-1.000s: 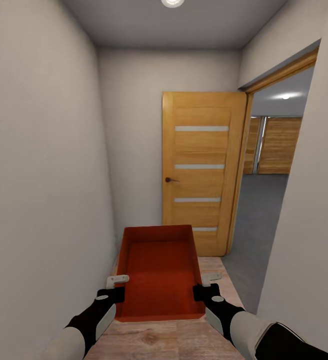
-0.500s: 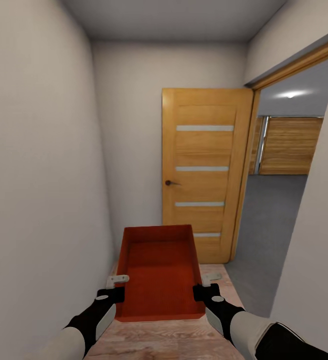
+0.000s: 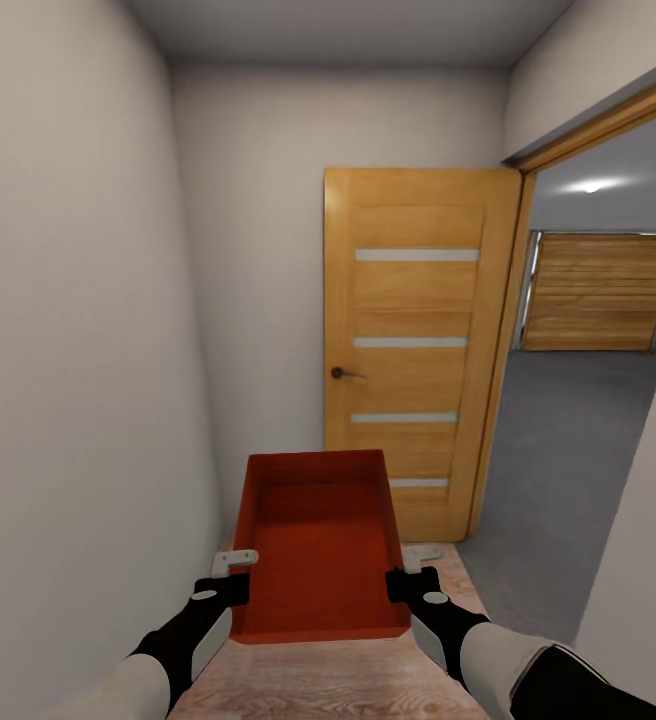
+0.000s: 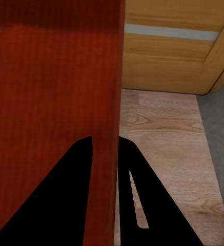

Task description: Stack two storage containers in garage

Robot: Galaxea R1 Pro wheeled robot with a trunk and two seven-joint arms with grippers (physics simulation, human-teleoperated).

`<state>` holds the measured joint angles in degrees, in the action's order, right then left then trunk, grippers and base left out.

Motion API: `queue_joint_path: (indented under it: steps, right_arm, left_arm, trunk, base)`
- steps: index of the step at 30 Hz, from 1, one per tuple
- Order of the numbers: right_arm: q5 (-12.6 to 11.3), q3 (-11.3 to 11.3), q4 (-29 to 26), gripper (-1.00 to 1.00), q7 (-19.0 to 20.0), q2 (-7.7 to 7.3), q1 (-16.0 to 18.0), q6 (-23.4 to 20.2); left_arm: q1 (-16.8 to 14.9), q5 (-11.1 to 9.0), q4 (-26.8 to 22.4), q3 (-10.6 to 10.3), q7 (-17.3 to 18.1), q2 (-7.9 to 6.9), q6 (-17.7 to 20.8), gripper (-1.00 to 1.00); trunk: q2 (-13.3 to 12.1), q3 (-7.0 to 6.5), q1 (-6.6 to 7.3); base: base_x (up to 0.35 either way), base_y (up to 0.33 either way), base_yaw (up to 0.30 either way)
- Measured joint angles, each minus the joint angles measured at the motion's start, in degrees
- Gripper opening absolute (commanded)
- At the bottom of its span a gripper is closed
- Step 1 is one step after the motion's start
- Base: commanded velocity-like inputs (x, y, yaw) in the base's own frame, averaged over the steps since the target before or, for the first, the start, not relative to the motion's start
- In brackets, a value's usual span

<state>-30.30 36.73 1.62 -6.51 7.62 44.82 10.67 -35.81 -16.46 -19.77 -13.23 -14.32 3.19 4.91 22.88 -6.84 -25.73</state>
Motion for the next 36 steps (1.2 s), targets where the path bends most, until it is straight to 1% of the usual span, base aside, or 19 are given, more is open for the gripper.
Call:
queue_joint_path:
  steps: [4,7,36]
  right_arm:
    - [0.0,0.0,0.0,-1.0,0.0,0.0,0.0,0.0]
    - [0.0,0.0,0.0,-1.0,0.0,0.0,0.0,0.0]
    - [0.0,0.0,0.0,-1.0,0.0,0.0,0.0,0.0]
  left_arm:
    - [0.0,0.0,0.0,0.0,0.0,0.0,0.0,-1.0]
    - [0.0,0.0,-0.1,0.0,0.0,-0.02,0.1,-1.0]
    - [0.0,0.0,-0.1,0.0,0.0,-0.01,0.1,-1.0]
  trunk:
    - [0.0,0.0,0.0]
    - [0.0,0.0,-0.03]
    - [0.0,0.0,-0.03]
  base:
    - [0.283,0.0,0.0]
    - [0.071,0.0,0.0]
    - [0.003,0.0,-0.003]
